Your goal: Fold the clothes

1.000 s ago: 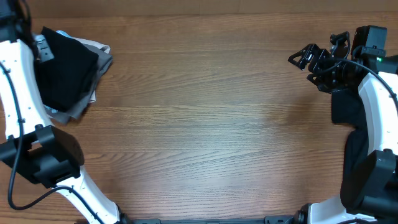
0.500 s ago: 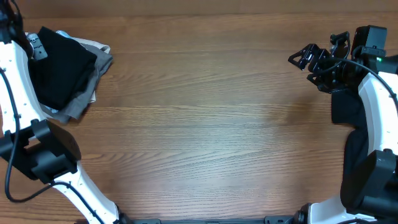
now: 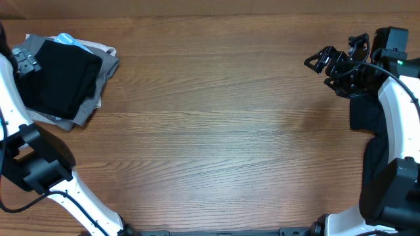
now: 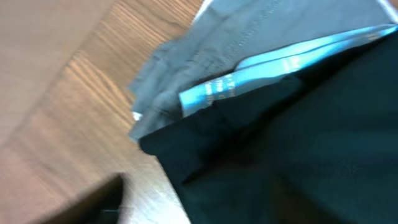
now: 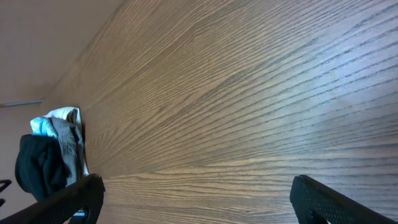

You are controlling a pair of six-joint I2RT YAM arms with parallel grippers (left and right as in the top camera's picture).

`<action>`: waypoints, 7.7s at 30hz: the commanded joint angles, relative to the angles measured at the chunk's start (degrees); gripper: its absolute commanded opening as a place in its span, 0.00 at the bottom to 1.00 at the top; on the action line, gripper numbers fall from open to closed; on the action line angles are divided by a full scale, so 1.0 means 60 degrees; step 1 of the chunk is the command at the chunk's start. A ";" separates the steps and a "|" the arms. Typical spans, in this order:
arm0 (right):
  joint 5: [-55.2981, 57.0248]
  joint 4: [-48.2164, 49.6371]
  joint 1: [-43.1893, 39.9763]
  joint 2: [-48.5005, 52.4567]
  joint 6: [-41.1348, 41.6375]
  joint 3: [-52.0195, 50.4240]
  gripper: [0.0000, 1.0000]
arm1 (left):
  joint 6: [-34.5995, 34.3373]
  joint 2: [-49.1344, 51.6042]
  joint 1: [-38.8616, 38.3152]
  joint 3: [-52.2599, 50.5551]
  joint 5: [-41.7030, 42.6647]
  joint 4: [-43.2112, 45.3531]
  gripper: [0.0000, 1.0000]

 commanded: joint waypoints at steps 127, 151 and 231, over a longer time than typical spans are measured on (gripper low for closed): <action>-0.0018 0.0044 0.2084 -0.3829 -0.0069 0.0058 1.00 | 0.1093 -0.2065 -0.3442 0.0284 0.5592 -0.3923 1.00; 0.1402 -0.1606 0.3679 -1.2145 -0.0106 -0.0627 1.00 | 0.1093 -0.2065 -0.3442 0.0284 0.5592 -0.3923 1.00; 0.4146 0.8174 0.2943 -1.6429 -0.4328 -1.4174 1.00 | 0.1093 -0.2065 -0.3442 0.0284 0.5592 -0.3923 1.00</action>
